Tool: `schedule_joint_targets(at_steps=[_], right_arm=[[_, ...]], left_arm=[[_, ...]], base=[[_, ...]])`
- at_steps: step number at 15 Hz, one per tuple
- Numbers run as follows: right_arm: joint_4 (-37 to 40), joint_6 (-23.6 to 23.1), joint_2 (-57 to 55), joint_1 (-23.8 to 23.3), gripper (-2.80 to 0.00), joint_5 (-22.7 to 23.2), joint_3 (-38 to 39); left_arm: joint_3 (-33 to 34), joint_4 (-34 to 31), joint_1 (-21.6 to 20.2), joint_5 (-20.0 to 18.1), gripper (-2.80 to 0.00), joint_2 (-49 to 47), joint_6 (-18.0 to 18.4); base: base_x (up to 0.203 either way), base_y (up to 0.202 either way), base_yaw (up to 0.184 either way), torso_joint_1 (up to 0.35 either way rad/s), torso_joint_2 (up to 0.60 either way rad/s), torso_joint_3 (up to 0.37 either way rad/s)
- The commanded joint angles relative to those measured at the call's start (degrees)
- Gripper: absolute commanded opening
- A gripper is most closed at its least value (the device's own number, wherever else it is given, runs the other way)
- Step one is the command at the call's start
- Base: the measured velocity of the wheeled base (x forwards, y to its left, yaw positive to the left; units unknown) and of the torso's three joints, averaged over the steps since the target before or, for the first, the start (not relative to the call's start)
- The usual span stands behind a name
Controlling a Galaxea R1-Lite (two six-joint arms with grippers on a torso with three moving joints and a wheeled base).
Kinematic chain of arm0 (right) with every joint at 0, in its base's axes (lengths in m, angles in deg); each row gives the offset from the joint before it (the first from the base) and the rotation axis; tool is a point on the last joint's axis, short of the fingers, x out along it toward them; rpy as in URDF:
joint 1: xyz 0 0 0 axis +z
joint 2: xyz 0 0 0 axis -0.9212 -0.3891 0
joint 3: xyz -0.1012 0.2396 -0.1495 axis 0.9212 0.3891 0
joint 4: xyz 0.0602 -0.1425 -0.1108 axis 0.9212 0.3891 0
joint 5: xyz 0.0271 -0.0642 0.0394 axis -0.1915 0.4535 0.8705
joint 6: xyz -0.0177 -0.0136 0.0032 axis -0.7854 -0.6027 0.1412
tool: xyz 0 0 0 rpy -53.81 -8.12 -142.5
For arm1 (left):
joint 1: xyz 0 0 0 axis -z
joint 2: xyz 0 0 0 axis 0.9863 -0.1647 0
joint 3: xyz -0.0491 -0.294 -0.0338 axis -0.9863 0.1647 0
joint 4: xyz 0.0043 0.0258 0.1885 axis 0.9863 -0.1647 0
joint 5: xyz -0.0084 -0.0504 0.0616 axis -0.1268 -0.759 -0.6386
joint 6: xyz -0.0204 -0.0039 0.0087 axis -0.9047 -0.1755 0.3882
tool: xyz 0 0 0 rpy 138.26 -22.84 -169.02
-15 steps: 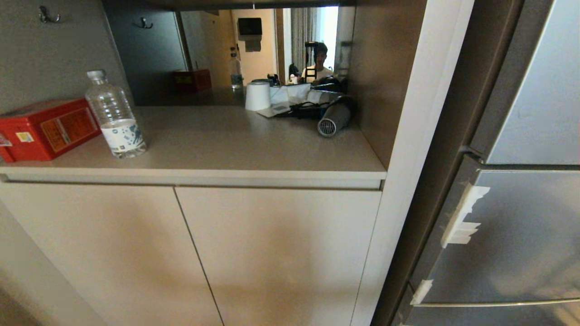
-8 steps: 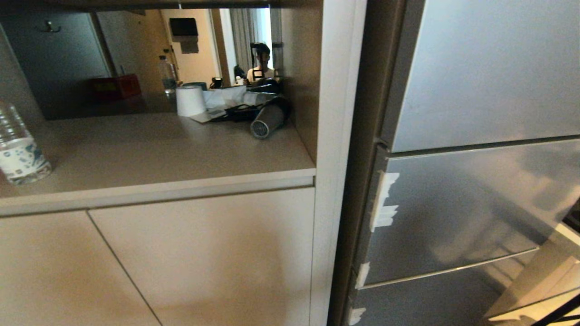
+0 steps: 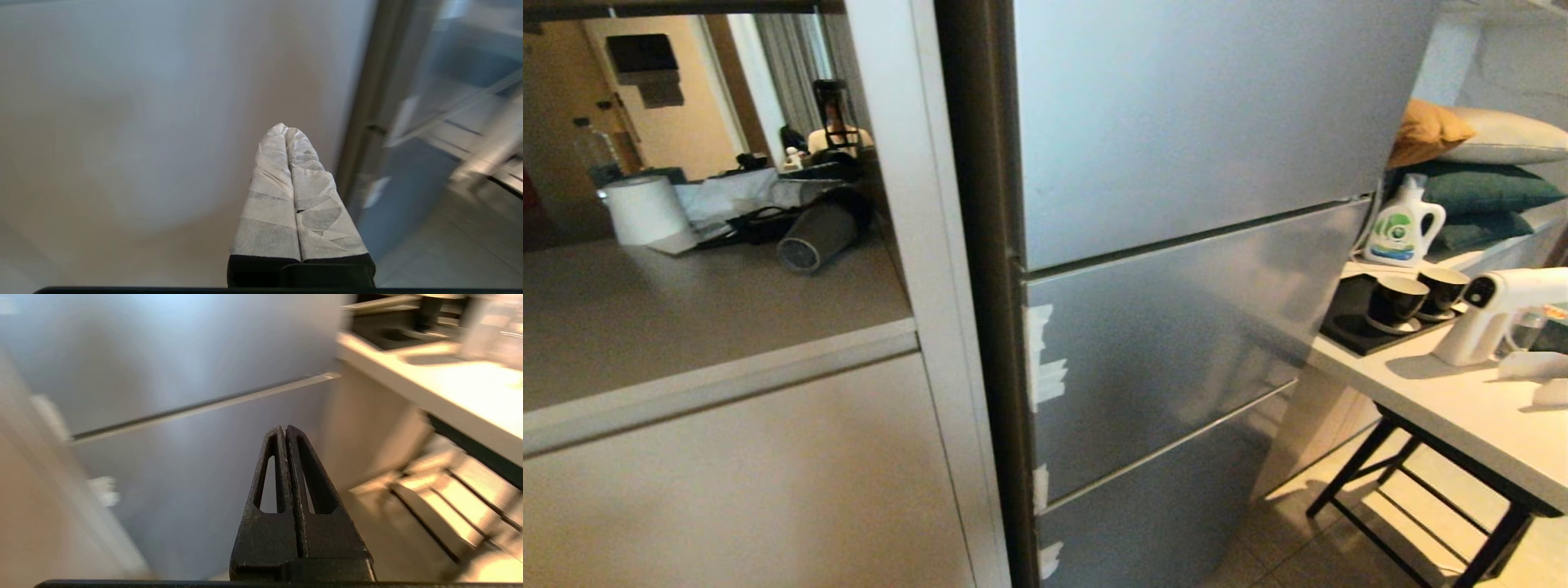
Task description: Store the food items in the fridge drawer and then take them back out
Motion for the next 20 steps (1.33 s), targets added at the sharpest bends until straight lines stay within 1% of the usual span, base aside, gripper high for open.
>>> schedule_joint_targets(at_steps=[1,10,11,12,13,14,16,18,20], right_arm=[[-0.01,0.02,-0.02,0.04,-2.80,-0.02,0.01],[-0.01,0.02,-0.02,0.04,-2.80,-0.02,0.01],[-0.01,0.11,-0.02,0.04,-2.80,-0.02,0.01],[-0.01,0.11,-0.02,0.04,-2.80,0.07,0.01],[-0.01,0.02,-0.02,0.04,-2.80,-0.02,0.01],[-0.01,0.03,-0.03,0.04,-2.80,-0.02,0.01],[-0.01,0.04,-0.02,0.04,-2.80,-0.02,0.01],[-0.01,0.11,-0.02,0.04,-2.80,-0.02,0.01],[-0.01,0.11,-0.08,0.04,-2.80,-0.02,0.01]], left_arm=[[0.26,0.02,-0.02,0.00,-2.80,0.00,0.06],[-0.33,0.18,-0.02,-0.13,-2.80,0.09,0.30],[-2.89,0.26,-0.01,-0.19,-2.80,-0.21,-0.20],[-7.76,-0.04,-0.01,-0.22,-2.80,-1.55,-0.80],[-12.06,-0.22,-0.01,-0.22,-2.80,-4.66,-1.24],[-14.01,-0.08,-0.01,-0.24,-2.80,-9.25,-1.54],[-15.24,1.89,0.04,-0.73,-2.80,-20.70,-2.79],[-15.49,6.84,0.06,-1.53,-2.80,-33.59,-6.19],[-15.04,14.61,0.12,-2.05,-2.80,-45.74,-8.73]], base=[[-0.004,0.006,-0.176,0.001,0.00,0.005],[0.001,0.008,-0.164,0.002,0.00,0.003],[-0.001,0.004,-0.064,0.002,0.00,0.002],[0.000,0.000,0.000,0.000,0.00,0.000],[0.000,0.000,0.000,0.000,0.00,0.000],[0.000,0.000,0.000,0.000,0.00,0.000],[0.000,0.000,0.000,0.000,0.00,0.000],[0.000,0.000,0.000,0.000,0.00,0.000],[0.000,0.000,0.000,0.000,0.00,0.000]])
